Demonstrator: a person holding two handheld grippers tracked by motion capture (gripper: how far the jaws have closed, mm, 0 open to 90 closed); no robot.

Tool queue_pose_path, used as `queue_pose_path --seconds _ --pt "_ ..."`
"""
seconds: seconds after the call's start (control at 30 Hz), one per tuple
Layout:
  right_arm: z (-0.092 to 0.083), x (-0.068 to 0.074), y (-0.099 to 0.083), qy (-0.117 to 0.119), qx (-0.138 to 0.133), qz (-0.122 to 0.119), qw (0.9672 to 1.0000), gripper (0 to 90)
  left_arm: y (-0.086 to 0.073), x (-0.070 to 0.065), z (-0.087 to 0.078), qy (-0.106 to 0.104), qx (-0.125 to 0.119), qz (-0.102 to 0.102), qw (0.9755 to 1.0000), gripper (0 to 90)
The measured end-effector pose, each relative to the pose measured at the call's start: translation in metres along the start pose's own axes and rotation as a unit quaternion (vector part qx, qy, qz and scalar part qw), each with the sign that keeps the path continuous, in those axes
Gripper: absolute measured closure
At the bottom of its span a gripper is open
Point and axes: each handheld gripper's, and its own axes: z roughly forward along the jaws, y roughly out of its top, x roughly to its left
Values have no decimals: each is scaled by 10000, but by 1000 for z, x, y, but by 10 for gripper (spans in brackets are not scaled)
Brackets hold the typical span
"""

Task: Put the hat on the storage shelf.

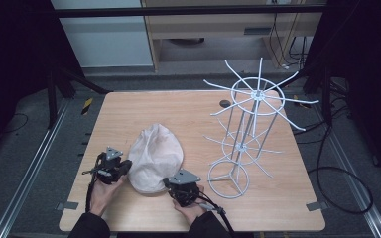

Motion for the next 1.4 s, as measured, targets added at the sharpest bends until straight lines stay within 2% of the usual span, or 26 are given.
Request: queue_pose_path --seconds 0.1,0.27,0.33,0.37,0.43,0.5,0.53,0.6,0.63,0.67,0.73,0.83,0.9,0.93,1.07,1.17,1.23,1.4 --pt "-12 -5 2 -61 -4 18 10000 869 2 4 -12 -7 -161 -21 9999 816" --pt "-40 -19 5 -291 62 -71 9995 809 6 6 -32 -109 -429 -41 9990 757" --pt "-48 -25 7 -363 13 169 9992 790 9 7 -41 -167 -550 -96 9983 730" --pt "-50 -25 8 -362 44 167 9992 775 11 6 -47 -196 -613 -99 9979 720" --pt "-57 -25 8 -454 106 10 9989 739 14 6 -55 -242 -695 -116 9972 699" --pt "-67 -29 7 -430 40 94 9990 703 16 5 -58 -274 -744 -135 9968 679" --pt "-75 -32 4 -440 -45 122 9989 669 19 3 -65 -341 -848 -153 9957 664" --pt "-79 -33 2 -453 -66 120 9989 651 20 2 -68 -366 -875 -146 9954 646" --pt "-90 -37 -4 -426 -109 182 9989 592 23 -2 -74 -429 -981 -144 9942 630" --pt "-95 -39 -7 -396 -40 147 9991 572 24 -3 -76 -461 -1000 -132 9938 615" --pt "-107 -43 -15 -323 -72 183 9993 534 27 -5 -81 -518 -1051 -134 9930 590" --pt "-123 -51 -23 -293 -82 338 9990 489 32 -10 -86 -609 -1140 -149 9915 559" --pt "-132 -56 -29 -416 -241 341 9983 482 34 -13 -88 -636 -1176 -121 9909 544" --pt "-135 -57 -31 -441 -225 390 9980 482 34 -14 -89 -636 -1183 -96 9909 542" --pt "-136 -59 -40 -529 -122 289 9981 457 35 -19 -90 -651 -1188 -36 9908 535" --pt "-140 -59 -40 -594 -227 172 9978 411 37 -21 -92 -675 -1202 -4 9905 522" --pt "-146 -60 -41 -647 -341 189 9971 377 39 -22 -92 -688 -1195 -2 9904 507" --pt "-160 -69 -47 -812 -423 266 9954 339 45 -26 -90 -679 -1108 32 9915 466"
